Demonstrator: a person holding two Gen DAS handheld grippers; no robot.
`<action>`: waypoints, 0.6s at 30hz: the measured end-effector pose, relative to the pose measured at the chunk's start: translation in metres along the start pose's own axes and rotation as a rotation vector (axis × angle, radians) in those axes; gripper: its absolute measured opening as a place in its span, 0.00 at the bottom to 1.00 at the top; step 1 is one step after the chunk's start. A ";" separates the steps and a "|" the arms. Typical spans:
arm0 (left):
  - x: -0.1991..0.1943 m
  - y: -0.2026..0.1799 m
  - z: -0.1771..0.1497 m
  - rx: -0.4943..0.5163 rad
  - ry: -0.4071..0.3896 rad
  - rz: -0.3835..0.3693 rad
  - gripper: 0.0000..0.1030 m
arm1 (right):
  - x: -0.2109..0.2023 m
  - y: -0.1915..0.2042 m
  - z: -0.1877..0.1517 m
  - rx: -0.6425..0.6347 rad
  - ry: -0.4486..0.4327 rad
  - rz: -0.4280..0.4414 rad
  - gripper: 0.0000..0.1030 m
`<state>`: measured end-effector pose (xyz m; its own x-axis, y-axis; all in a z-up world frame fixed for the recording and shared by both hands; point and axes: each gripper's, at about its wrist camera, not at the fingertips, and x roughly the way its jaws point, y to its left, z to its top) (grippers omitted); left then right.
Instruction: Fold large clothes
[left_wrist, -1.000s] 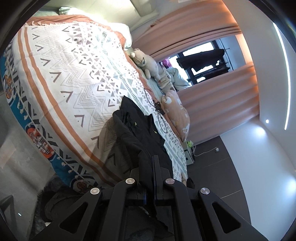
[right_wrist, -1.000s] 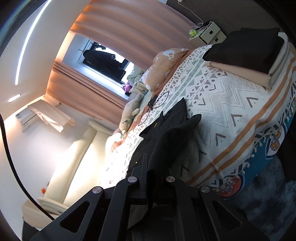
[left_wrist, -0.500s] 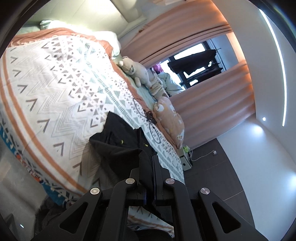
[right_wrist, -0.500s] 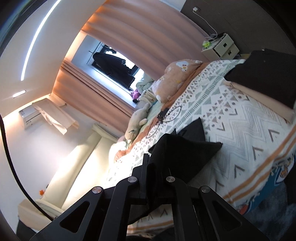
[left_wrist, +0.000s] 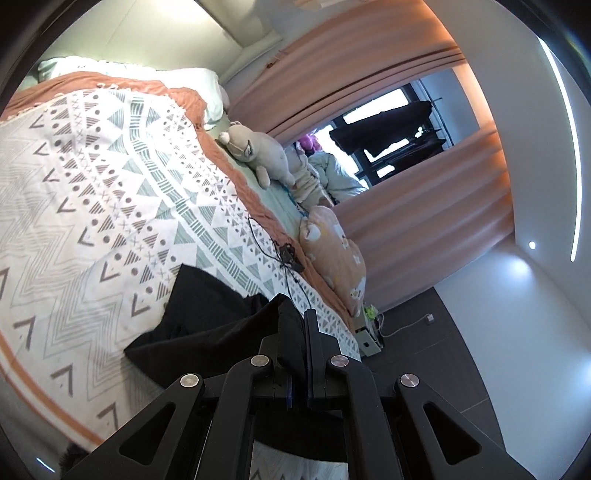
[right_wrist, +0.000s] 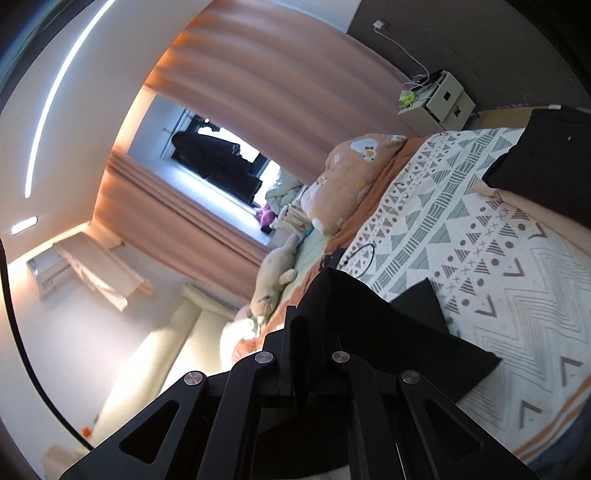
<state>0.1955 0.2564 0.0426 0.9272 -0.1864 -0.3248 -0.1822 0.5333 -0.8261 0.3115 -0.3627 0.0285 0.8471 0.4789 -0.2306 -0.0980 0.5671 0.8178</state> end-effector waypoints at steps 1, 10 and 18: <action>0.008 0.000 0.005 -0.005 -0.003 0.007 0.04 | 0.011 0.000 0.003 0.024 -0.008 -0.001 0.04; 0.079 0.010 0.042 -0.058 -0.014 0.050 0.04 | 0.092 -0.002 0.025 0.102 -0.082 -0.048 0.04; 0.153 0.042 0.060 -0.135 -0.003 0.098 0.04 | 0.170 -0.035 0.033 0.178 -0.059 -0.093 0.04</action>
<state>0.3495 0.2997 -0.0145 0.9037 -0.1363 -0.4058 -0.3139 0.4333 -0.8448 0.4766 -0.3229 -0.0217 0.8779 0.3869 -0.2822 0.0715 0.4768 0.8761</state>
